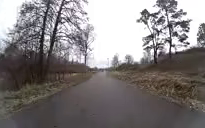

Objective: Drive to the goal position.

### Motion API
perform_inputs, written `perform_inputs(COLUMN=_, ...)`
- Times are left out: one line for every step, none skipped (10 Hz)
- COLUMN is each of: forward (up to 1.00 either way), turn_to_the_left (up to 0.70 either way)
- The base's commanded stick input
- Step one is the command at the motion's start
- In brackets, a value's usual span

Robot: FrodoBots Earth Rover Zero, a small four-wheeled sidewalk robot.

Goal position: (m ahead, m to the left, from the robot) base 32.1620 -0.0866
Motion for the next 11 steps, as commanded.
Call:
perform_inputs(forward=1.0, turn_to_the_left=0.0)
perform_inputs(forward=1.0, turn_to_the_left=0.0)
perform_inputs(forward=1.0, turn_to_the_left=0.0)
perform_inputs(forward=1.0, turn_to_the_left=0.0)
perform_inputs(forward=1.0, turn_to_the_left=0.0)
perform_inputs(forward=1.0, turn_to_the_left=0.0)
perform_inputs(forward=1.0, turn_to_the_left=0.0)
perform_inputs(forward=1.0, turn_to_the_left=0.0)
perform_inputs(forward=1.0, turn_to_the_left=0.0)
perform_inputs(forward=1.0, turn_to_the_left=0.0)
perform_inputs(forward=1.0, turn_to_the_left=0.0)
